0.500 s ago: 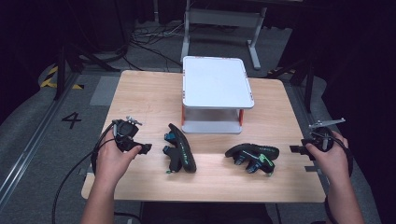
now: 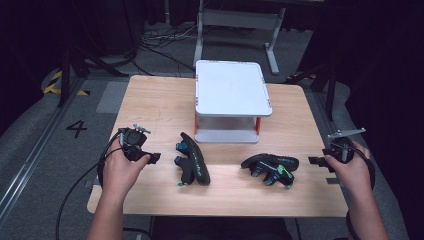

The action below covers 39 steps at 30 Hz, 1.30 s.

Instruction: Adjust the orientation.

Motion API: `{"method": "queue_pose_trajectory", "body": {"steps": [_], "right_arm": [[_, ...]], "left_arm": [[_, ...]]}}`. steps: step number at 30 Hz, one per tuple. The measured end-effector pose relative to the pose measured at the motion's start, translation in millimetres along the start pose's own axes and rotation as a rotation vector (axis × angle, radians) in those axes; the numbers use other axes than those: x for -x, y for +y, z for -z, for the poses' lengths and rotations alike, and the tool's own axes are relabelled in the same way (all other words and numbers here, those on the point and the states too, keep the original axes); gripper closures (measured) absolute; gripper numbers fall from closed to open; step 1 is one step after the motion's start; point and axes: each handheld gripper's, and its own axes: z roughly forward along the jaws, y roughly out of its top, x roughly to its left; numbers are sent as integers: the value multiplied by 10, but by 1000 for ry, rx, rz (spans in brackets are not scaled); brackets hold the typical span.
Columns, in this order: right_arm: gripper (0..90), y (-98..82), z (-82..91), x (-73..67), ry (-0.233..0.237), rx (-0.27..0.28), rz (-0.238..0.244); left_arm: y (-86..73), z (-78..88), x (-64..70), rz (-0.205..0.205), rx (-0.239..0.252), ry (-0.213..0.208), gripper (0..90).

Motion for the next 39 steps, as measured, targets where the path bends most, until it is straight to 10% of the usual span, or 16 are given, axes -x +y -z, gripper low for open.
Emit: {"method": "queue_pose_trajectory", "body": {"steps": [9,14,31,35,39], "right_arm": [[259,35,-24,-66,7,10,29],[260,60,-32,-89,11,14,34],[260,65,-67,-104,21,4,40],[260,68,-80,-113,26,1,46],[261,62,-74,-106,29,1,39]], "left_arm": [[62,-29,454,-141,-2,-129,312],[32,-222,576,-221,-112,-133,297],[-71,-517,783,-310,-320,-233,365],[-46,-570,850,-377,-296,-257,470],[-64,-621,847,-357,-357,-269,607]]}}
